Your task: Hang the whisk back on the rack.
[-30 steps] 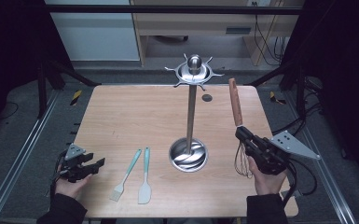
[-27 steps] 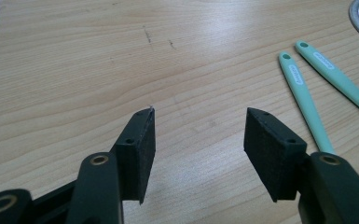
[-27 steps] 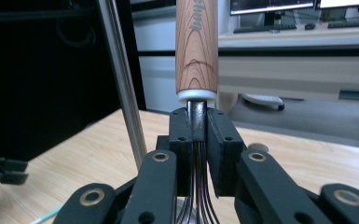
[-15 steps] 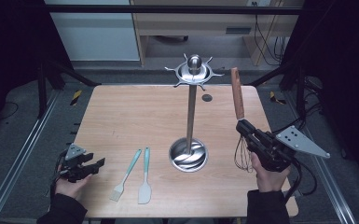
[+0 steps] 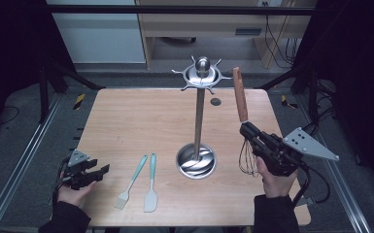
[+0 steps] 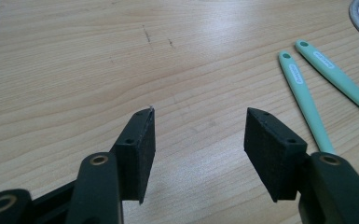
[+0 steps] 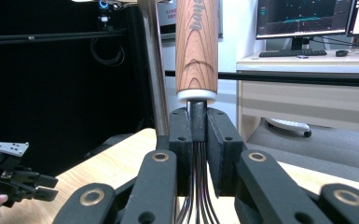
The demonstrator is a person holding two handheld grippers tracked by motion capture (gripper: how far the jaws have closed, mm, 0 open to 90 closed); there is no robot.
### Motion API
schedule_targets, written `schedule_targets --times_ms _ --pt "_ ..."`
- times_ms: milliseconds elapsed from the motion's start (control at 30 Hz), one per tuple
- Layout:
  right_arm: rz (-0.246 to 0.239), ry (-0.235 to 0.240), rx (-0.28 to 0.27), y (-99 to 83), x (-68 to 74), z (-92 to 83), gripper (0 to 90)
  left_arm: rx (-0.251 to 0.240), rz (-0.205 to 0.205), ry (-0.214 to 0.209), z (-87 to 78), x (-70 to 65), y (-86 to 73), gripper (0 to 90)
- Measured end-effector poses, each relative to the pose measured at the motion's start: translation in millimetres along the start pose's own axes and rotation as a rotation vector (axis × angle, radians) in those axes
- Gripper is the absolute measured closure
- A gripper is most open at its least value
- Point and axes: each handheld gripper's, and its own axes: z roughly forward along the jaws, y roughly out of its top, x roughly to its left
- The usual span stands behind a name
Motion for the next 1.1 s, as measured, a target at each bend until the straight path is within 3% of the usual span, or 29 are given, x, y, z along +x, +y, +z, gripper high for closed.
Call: schedule_targets --times_ms 500,700,1100 --pt "0.005 0.024 0.019 -4.3 -3.9 11.4 81.1 0.000 -0.003 0.001 0.5 -0.1 0.0 43.2" --pt "-0.002 0.015 -0.003 -1.9 -2.9 6.8 81.1 0.000 0.000 -0.001 0.1 0.1 0.0 43.2" --pt "-0.034 0.012 0.006 -4.1 16.1 -1.8 81.1 -0.004 -0.002 0.000 -0.5 -0.9 0.1 43.2"
